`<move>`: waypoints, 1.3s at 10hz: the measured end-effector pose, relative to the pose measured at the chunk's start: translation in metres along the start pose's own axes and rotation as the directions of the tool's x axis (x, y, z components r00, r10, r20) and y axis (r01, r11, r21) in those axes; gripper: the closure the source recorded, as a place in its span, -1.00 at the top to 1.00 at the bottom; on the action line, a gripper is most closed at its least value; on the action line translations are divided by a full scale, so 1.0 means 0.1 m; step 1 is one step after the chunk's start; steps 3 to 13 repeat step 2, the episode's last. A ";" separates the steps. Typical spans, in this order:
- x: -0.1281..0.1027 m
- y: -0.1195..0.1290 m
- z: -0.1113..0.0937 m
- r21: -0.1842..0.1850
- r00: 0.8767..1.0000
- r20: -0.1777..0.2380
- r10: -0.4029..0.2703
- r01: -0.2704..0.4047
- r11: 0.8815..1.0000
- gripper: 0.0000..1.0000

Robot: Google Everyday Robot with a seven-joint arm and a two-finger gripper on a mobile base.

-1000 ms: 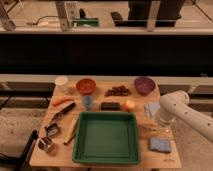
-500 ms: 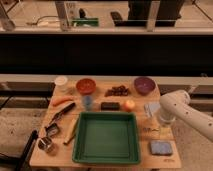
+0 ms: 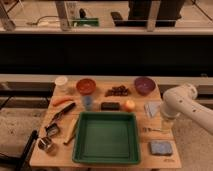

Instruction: Place fork in table surface

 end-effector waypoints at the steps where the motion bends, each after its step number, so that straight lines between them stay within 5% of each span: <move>1: -0.01 -0.02 -0.15 0.020 1.000 0.005 0.003 -0.003 1.000 0.60; 2: -0.01 -0.05 -0.29 0.045 1.000 0.007 0.006 -0.006 0.999 0.60; 13: -0.01 -0.05 -0.29 0.045 1.000 0.007 0.006 -0.006 0.999 0.60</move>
